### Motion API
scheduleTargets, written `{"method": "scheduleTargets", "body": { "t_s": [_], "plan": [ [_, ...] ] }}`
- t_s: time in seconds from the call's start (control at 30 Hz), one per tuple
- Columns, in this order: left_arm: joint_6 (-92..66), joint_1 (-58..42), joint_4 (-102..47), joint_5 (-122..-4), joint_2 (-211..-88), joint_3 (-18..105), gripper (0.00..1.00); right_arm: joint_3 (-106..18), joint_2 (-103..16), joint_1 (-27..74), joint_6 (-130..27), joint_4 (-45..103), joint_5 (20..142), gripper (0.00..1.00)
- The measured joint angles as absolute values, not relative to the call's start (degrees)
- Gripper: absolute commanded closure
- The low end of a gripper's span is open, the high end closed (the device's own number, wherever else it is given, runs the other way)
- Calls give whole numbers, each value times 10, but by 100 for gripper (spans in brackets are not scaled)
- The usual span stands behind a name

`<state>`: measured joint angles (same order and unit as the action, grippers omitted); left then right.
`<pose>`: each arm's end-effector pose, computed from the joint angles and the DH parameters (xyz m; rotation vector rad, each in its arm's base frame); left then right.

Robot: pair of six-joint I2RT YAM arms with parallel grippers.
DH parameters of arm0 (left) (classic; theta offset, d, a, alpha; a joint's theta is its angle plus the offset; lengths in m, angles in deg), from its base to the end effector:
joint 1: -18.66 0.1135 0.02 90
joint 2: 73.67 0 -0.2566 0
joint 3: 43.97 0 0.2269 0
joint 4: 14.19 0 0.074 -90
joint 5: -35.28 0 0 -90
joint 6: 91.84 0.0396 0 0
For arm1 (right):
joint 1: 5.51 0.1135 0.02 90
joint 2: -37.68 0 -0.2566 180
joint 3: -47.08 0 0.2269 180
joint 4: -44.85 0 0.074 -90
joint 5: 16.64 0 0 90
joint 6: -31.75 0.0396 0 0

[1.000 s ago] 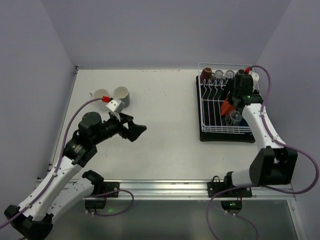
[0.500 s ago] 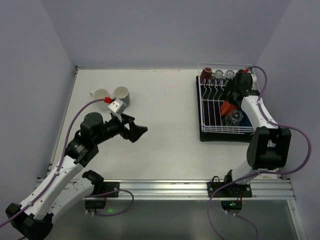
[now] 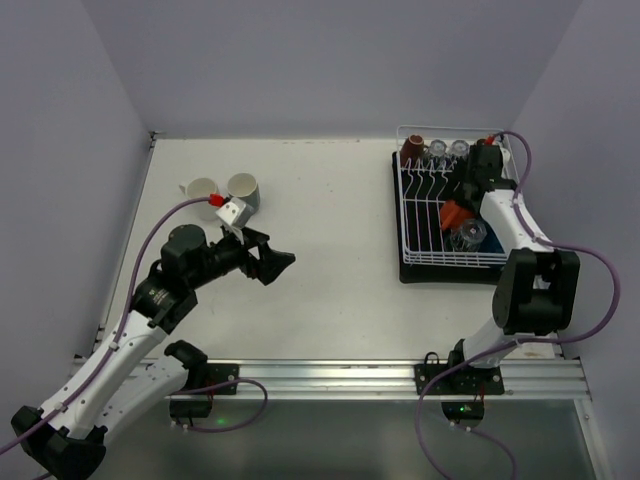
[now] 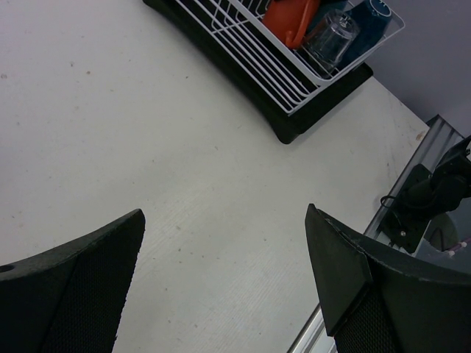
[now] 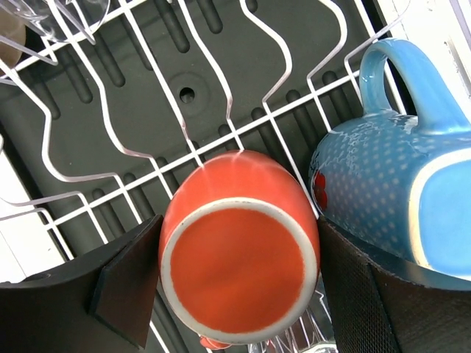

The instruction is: Unload the cups from the dish rack

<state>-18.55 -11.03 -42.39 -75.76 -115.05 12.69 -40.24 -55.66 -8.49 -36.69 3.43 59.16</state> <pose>0.1272 -0.0889 0.3181 0.4821 1.8114 -0.8984 0.3357 -0.0272 0.2631 0.6155 2.2894 -0.1422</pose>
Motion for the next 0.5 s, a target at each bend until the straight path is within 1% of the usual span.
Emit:
{"method": "scheduleTargets", "body": {
  "t_s": [0.2, 0.27, 0.5],
  "plan": [
    [-188, -110, -420, -760, -1158, 127, 7, -379, -505, -72, -369, 47, 596, 57],
    [-192, -110, -417, -764, -1166, 127, 8, -375, -470, -67, -368, 55, 606, 59],
    [-239, -110, -389, -772, -1195, 129, 10, -363, -337, -62, -346, 97, 658, 60]
  ]
}}
